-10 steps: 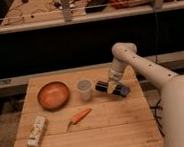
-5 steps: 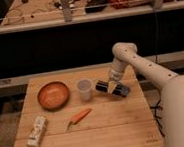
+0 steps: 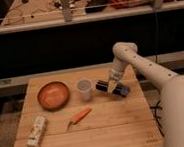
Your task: Place the eraser on the white sponge
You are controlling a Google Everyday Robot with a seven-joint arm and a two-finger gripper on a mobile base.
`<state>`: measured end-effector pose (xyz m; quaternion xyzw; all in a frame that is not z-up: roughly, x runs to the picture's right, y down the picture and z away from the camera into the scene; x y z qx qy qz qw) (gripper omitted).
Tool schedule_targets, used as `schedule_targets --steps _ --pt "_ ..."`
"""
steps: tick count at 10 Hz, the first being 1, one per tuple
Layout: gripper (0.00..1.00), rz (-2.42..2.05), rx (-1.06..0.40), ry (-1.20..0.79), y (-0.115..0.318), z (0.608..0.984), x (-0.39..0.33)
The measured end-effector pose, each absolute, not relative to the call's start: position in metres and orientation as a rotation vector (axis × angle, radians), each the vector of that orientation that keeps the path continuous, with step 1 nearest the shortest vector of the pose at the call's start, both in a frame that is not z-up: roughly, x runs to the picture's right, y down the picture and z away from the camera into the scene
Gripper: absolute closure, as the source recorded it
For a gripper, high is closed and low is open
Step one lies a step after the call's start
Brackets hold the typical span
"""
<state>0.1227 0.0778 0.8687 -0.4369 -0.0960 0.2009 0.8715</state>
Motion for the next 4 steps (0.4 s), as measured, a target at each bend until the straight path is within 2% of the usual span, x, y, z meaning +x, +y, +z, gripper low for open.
schedule_targets --steps 4 --pt "0.98 0.429 -0.915 -0.199 0.0772 0.8694 0.1225"
